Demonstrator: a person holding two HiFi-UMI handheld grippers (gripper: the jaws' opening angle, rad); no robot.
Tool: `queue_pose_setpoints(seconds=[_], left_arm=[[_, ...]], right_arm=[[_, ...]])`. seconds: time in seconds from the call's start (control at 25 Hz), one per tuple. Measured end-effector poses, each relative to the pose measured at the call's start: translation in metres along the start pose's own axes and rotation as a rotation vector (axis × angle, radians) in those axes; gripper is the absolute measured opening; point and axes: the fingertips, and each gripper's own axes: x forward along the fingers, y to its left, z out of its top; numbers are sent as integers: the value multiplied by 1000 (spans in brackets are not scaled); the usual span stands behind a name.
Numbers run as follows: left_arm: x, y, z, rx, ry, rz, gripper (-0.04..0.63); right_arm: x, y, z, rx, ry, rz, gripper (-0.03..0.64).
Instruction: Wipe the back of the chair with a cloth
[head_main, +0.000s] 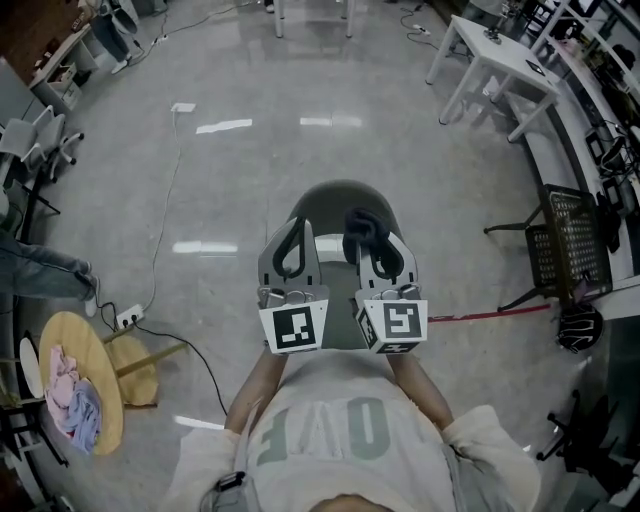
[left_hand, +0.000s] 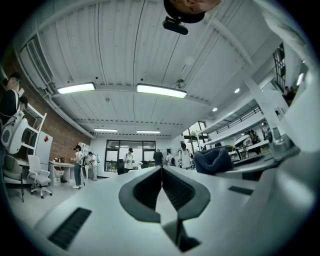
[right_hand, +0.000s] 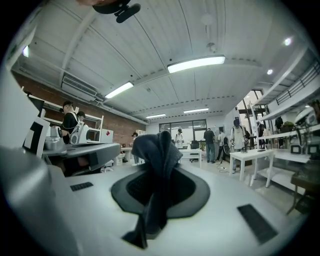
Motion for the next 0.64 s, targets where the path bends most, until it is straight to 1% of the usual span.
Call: queue_pose_setpoints(seconds=[0.12, 0.48, 0.64], left_arm=[[-1, 0, 2, -16, -1, -1, 15], [-1, -1, -1, -20, -2, -12, 15], [-3, 3, -5, -38, 5, -6, 15]], right_arm=[[0, 3, -2, 12, 1, 5, 60], [3, 3, -3, -23, 11, 5, 60], [3, 9, -11, -24, 24, 8, 58]])
